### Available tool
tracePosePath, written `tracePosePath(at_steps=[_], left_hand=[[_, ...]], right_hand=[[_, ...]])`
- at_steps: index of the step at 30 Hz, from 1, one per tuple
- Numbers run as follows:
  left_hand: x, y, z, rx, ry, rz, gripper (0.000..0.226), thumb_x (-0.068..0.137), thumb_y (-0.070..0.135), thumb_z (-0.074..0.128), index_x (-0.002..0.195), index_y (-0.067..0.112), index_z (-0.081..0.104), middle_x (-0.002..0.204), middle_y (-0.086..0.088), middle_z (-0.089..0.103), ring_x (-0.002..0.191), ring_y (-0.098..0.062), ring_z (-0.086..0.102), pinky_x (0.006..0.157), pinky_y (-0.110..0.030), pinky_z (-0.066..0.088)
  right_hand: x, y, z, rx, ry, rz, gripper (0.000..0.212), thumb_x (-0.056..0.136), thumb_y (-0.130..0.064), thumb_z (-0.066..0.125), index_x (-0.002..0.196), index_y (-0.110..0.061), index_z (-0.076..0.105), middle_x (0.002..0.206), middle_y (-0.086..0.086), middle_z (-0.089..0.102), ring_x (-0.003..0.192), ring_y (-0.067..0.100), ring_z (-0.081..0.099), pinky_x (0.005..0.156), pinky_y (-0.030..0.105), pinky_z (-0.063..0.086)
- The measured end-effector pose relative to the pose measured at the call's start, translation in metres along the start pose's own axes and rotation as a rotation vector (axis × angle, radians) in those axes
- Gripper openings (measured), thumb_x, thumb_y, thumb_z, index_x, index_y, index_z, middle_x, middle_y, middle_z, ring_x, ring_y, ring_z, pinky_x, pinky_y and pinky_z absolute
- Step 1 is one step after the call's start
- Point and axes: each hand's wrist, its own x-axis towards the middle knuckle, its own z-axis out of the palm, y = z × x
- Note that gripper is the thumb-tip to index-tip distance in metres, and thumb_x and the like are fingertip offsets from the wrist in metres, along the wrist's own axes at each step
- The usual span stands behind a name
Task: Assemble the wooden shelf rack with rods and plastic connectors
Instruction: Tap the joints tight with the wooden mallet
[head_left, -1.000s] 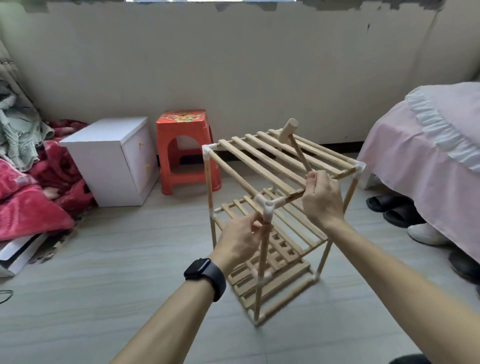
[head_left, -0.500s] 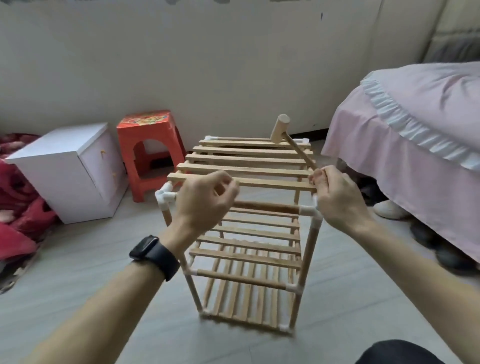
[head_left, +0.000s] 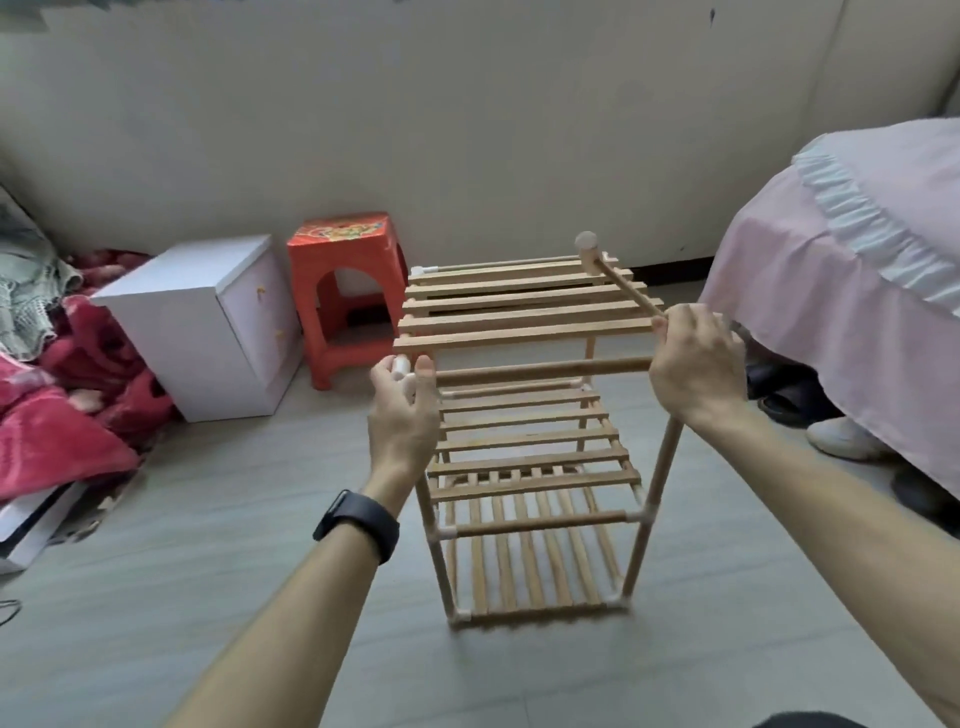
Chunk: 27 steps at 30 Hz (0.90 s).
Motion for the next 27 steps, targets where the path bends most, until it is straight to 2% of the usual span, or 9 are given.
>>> tracePosePath(at_steps=[2, 4, 7, 9, 11, 17, 21, 25, 27], left_hand=[[-0.01, -0.008, 0.0, -0.011, -0.096, 0.086, 0.08, 0.094, 0.076, 0.032, 0.152, 0.022, 0.025, 0.103, 0.007, 0.068, 0.087, -0.01, 0.069, 0.071, -0.026, 0.057], [-0.011, -0.015, 0.0, 0.061, -0.151, 0.173, 0.071, 0.098, 0.068, 0.032, 0.155, 0.026, 0.022, 0.096, 0.008, 0.07, 0.083, -0.002, 0.069, 0.064, -0.015, 0.053], [-0.013, -0.022, 0.001, 0.098, -0.139, 0.211, 0.044, 0.105, 0.056, 0.035, 0.14, 0.029, 0.042, 0.091, 0.01, 0.071, 0.08, -0.004, 0.069, 0.066, -0.029, 0.059], [-0.017, -0.023, 0.0, 0.126, -0.138, 0.21, 0.037, 0.106, 0.055, 0.034, 0.118, 0.026, 0.054, 0.091, 0.011, 0.071, 0.079, -0.006, 0.069, 0.069, -0.042, 0.06], [-0.019, -0.024, -0.002, 0.145, -0.149, 0.205, 0.038, 0.106, 0.054, 0.035, 0.111, 0.022, 0.057, 0.092, 0.011, 0.071, 0.079, -0.008, 0.069, 0.07, -0.045, 0.059], [-0.018, -0.026, -0.006, 0.183, -0.187, 0.19, 0.026, 0.106, 0.042, 0.044, 0.104, 0.02, 0.057, 0.095, 0.005, 0.072, 0.083, -0.016, 0.068, 0.074, -0.048, 0.057], [-0.018, -0.023, -0.008, 0.167, -0.192, 0.172, 0.029, 0.105, 0.043, 0.046, 0.108, 0.017, 0.059, 0.094, 0.003, 0.073, 0.082, -0.018, 0.068, 0.074, -0.048, 0.056], [-0.019, -0.022, -0.01, 0.144, -0.21, 0.156, 0.026, 0.106, 0.041, 0.047, 0.106, 0.019, 0.059, 0.095, 0.003, 0.072, 0.085, -0.017, 0.068, 0.077, -0.047, 0.057], [-0.019, -0.021, -0.011, 0.139, -0.223, 0.155, 0.028, 0.106, 0.043, 0.046, 0.106, 0.018, 0.059, 0.094, 0.002, 0.072, 0.084, -0.017, 0.068, 0.077, -0.047, 0.057]], right_hand=[[-0.002, -0.007, -0.003, 0.006, 0.054, -0.012, 0.031, 0.11, -0.027, 0.034, 0.102, -0.005, 0.055, 0.104, 0.017, 0.061, 0.099, 0.035, 0.053, 0.087, 0.048, 0.04], [-0.021, -0.023, -0.007, 0.225, 0.041, -0.121, 0.027, 0.11, -0.027, 0.036, 0.092, -0.012, 0.05, 0.077, 0.004, 0.058, 0.075, 0.013, 0.056, 0.067, 0.037, 0.046], [-0.053, -0.052, -0.012, 0.633, -0.278, -0.183, 0.024, 0.109, -0.026, 0.041, 0.091, -0.018, 0.054, 0.052, -0.006, 0.049, 0.041, 0.005, 0.045, 0.038, 0.018, 0.033], [-0.064, -0.063, -0.011, 0.671, -0.429, -0.234, 0.021, 0.107, -0.025, 0.045, 0.095, -0.017, 0.06, 0.056, -0.011, 0.056, 0.039, 0.004, 0.042, 0.037, 0.015, 0.03], [-0.067, -0.071, -0.014, 0.652, -0.487, -0.279, 0.02, 0.106, -0.025, 0.048, 0.096, -0.016, 0.063, 0.058, -0.016, 0.059, 0.04, 0.004, 0.043, 0.037, 0.014, 0.03], [-0.054, -0.089, -0.029, 0.562, -0.523, -0.363, 0.022, 0.106, -0.027, 0.048, 0.092, -0.021, 0.064, 0.056, -0.004, 0.057, 0.042, 0.006, 0.046, 0.038, 0.017, 0.032], [-0.059, -0.095, -0.04, 0.679, -0.271, -0.4, 0.026, 0.109, -0.027, 0.04, 0.096, -0.014, 0.057, 0.058, -0.012, 0.056, 0.037, 0.007, 0.043, 0.036, 0.012, 0.028], [-0.067, -0.088, -0.036, 0.333, -0.577, -0.414, 0.028, 0.107, -0.036, 0.038, 0.087, -0.024, 0.054, 0.055, -0.004, 0.053, 0.039, 0.009, 0.045, 0.035, 0.022, 0.031], [-0.068, -0.087, -0.036, 0.434, -0.483, -0.376, 0.027, 0.107, -0.032, 0.042, 0.087, -0.022, 0.057, 0.054, -0.004, 0.054, 0.038, 0.008, 0.044, 0.034, 0.021, 0.03]])
